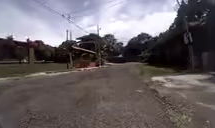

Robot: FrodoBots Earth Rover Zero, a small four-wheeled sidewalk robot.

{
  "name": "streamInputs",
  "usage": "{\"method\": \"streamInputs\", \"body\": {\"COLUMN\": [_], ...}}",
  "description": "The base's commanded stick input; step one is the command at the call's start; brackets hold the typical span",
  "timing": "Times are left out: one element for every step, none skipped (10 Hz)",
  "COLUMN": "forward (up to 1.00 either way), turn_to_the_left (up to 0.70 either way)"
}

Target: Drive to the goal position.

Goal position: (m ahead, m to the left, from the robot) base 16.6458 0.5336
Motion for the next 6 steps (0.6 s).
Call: {"method": "streamInputs", "body": {"forward": [0.50,0.50,0.50,0.50,0.50,0.50], "turn_to_the_left": [-0.32,-0.12,0.00,0.00,0.00,0.00]}}
